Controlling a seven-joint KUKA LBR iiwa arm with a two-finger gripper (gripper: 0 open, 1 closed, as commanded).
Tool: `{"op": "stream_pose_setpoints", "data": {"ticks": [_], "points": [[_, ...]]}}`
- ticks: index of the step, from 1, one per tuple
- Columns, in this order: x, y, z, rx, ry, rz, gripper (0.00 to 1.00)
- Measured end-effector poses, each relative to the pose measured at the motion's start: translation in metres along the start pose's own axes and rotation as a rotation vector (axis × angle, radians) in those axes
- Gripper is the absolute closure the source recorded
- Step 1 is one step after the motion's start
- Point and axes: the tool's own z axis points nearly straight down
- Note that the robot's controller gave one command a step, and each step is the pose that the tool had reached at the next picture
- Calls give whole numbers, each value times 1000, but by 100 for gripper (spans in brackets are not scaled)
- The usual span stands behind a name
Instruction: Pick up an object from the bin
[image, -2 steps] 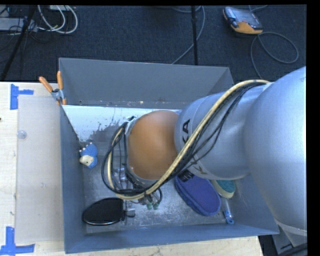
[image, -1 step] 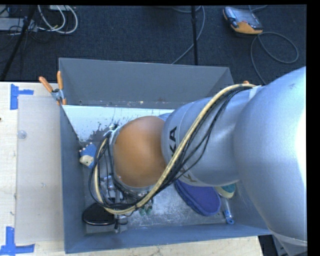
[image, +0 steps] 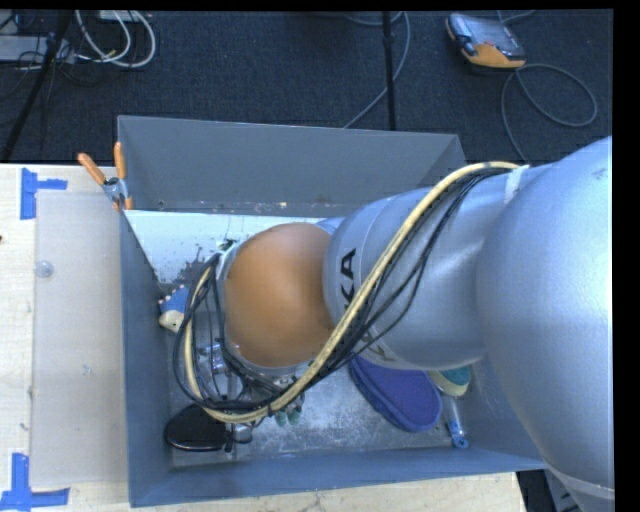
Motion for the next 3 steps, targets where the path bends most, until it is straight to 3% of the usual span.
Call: {"op": "stream_pose_setpoints", "data": {"ticks": [1,2,3], "points": [[-4,-20,68,1,3,81,0],[-3,-19,90,1,0,37,100],[-1,-19,88,1,3,30,100]]}}
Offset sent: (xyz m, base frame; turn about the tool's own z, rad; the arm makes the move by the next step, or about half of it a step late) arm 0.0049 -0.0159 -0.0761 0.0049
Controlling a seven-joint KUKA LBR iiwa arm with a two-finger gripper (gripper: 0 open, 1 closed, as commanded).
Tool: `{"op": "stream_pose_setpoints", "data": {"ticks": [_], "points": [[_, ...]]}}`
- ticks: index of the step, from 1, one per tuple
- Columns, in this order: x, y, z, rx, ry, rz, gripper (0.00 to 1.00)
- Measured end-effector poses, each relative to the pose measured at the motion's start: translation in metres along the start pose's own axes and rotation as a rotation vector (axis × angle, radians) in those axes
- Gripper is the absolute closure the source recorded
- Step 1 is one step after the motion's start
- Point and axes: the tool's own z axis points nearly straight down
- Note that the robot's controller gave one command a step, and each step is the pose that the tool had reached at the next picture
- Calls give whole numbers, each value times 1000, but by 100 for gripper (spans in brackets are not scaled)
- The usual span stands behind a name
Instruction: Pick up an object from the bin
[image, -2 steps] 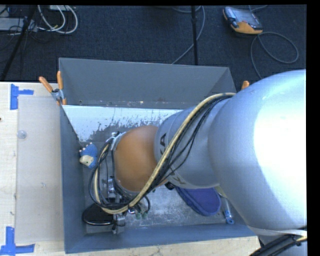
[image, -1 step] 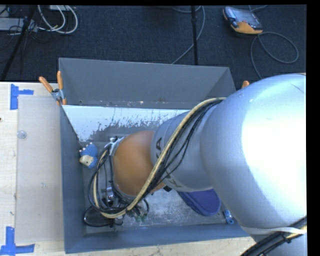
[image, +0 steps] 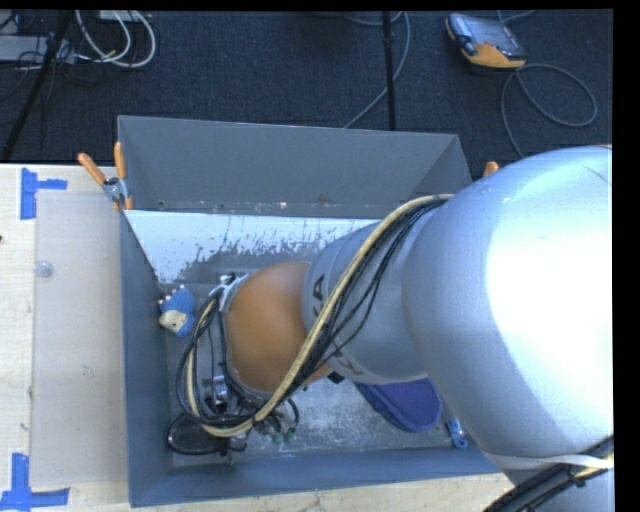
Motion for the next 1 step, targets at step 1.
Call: {"op": "stream_pose_setpoints", "data": {"ticks": [1], "points": [[0,0,-3,0,1,-3,100]]}}
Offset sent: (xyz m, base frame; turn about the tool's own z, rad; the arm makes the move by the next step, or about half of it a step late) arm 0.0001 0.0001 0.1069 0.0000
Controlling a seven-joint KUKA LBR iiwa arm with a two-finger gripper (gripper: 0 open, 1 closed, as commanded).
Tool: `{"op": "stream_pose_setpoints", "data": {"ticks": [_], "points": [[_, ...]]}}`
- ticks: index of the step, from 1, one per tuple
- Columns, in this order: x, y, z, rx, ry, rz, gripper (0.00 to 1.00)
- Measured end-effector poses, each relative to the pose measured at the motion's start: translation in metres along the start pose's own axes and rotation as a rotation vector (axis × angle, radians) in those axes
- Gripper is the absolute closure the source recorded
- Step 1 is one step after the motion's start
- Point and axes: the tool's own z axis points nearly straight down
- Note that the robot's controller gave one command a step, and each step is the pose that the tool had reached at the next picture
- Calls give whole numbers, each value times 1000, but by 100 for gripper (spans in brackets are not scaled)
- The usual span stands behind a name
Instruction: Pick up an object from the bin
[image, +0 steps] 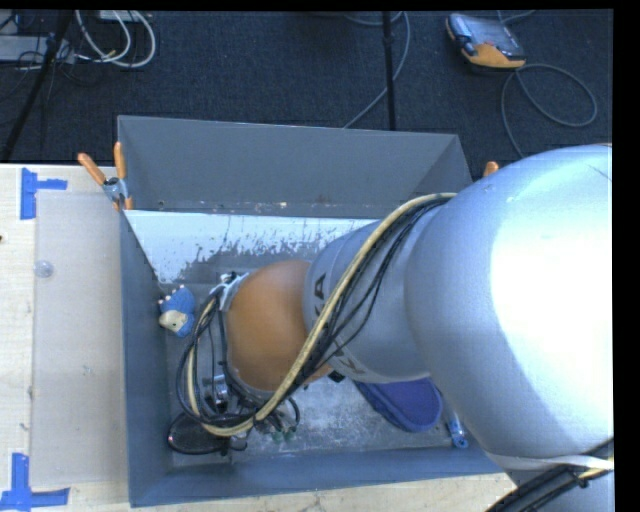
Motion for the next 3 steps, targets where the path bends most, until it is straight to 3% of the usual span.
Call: {"op": "stream_pose_setpoints", "data": {"ticks": [2,3], "points": [[4,-1,-28,2,12,4,100],[2,0,-51,1,5,4,100]]}}
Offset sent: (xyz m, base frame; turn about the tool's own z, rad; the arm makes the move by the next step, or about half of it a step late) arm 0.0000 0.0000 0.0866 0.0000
